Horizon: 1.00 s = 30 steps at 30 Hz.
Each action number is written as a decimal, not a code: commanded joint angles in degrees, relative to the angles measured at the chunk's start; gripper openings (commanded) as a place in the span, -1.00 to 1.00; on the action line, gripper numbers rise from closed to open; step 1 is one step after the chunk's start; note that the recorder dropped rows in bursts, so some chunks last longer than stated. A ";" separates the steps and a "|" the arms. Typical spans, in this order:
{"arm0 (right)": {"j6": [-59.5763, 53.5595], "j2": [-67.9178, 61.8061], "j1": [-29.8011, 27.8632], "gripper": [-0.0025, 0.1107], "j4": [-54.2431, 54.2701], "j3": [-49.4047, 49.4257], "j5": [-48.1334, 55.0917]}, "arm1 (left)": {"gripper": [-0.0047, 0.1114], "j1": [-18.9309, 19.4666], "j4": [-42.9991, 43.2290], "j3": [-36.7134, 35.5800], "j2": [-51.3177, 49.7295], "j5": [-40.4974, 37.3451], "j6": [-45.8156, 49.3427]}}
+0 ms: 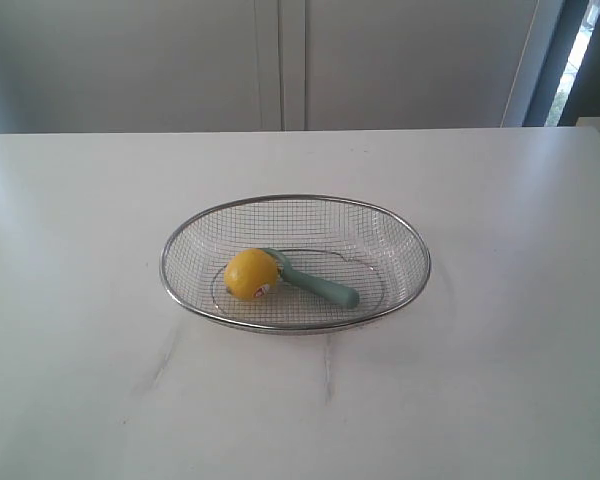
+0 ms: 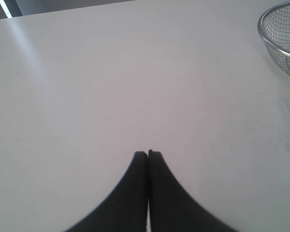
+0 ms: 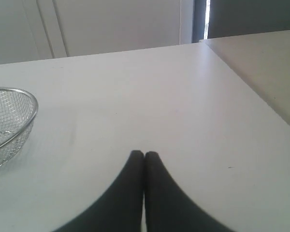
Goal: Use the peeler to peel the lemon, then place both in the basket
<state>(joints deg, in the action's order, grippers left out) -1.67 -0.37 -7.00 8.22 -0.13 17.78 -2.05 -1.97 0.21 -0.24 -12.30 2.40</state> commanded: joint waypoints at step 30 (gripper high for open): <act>0.19 0.37 11.69 -0.96 -8.22 0.13 -3.22 | -0.92 0.28 -0.64 -0.21 0.24 0.02 0.06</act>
<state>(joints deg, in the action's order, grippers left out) -1.55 -0.37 3.12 0.00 -0.13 15.38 -2.05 -1.97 0.21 -0.24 -12.30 2.40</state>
